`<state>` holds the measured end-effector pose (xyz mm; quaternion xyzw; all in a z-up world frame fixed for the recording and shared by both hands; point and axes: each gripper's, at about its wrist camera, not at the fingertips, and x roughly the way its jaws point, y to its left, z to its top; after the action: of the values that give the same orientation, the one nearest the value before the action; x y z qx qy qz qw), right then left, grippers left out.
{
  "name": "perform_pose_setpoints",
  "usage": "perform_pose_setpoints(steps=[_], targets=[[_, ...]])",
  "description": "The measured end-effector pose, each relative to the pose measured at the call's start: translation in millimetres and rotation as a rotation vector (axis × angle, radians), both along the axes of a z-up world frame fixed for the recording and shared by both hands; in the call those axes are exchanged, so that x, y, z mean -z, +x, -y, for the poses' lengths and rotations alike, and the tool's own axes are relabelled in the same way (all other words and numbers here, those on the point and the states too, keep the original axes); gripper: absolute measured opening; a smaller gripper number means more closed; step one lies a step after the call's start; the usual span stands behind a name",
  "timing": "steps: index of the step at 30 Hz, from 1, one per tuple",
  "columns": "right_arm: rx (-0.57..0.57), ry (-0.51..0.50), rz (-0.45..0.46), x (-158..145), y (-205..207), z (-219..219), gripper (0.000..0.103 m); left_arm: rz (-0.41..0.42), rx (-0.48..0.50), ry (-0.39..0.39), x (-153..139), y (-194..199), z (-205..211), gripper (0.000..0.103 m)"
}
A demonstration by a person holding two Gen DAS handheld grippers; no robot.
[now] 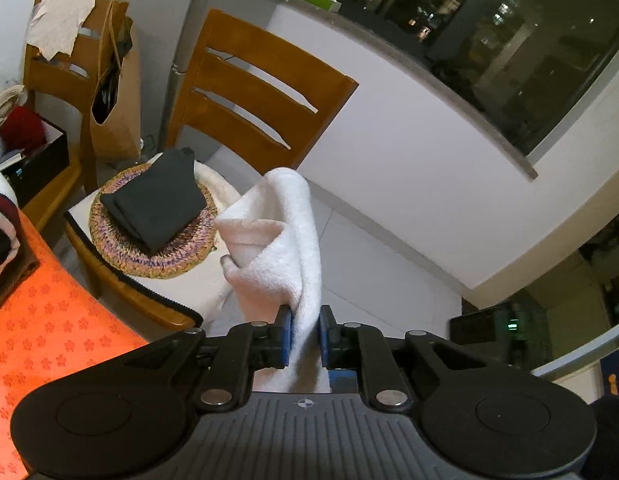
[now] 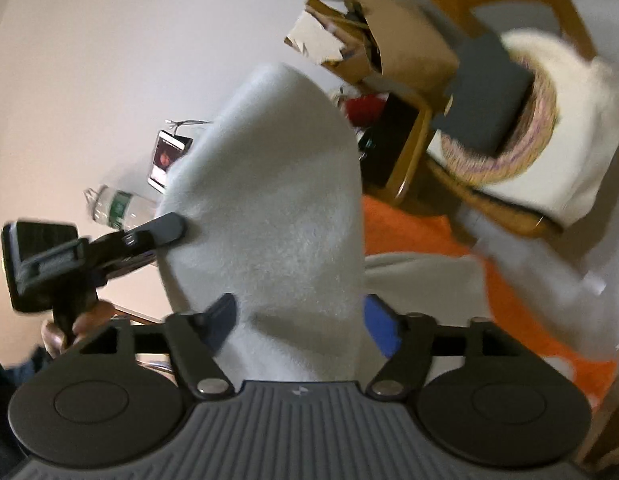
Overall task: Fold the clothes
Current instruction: 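Fold the pants over with the left tool while the right tool holds the fabric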
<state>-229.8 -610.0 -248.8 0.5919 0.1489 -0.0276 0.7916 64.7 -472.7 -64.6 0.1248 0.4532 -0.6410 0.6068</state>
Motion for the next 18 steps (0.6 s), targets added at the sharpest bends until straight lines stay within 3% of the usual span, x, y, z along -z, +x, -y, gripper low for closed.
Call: perform_pose_setpoints(steps=[3, 8, 15, 17, 18], targets=[[0.015, 0.096, 0.038, 23.2, 9.4, 4.9, 0.084, -0.008, -0.003, -0.008, -0.9, 0.5, -3.9, 0.016], [0.097, 0.378, 0.200, 70.5, 17.6, 18.9, 0.084, -0.032, -0.014, -0.020, -2.1, 5.4, -11.5, 0.016], [0.049, 0.515, 0.290, 101.6, 53.0, 20.1, 0.083, -0.039, -0.023, -0.015, -2.9, 9.8, -14.9, 0.016], [0.025, 0.548, 0.333, 104.9, 61.1, 18.1, 0.065, -0.023, -0.044, 0.001, -0.5, 14.2, -14.7, 0.016], [0.022, 0.555, 0.348, 104.3, 60.8, 17.2, 0.044, -0.015, -0.054, 0.009, 0.7, 16.5, -14.7, 0.016]])
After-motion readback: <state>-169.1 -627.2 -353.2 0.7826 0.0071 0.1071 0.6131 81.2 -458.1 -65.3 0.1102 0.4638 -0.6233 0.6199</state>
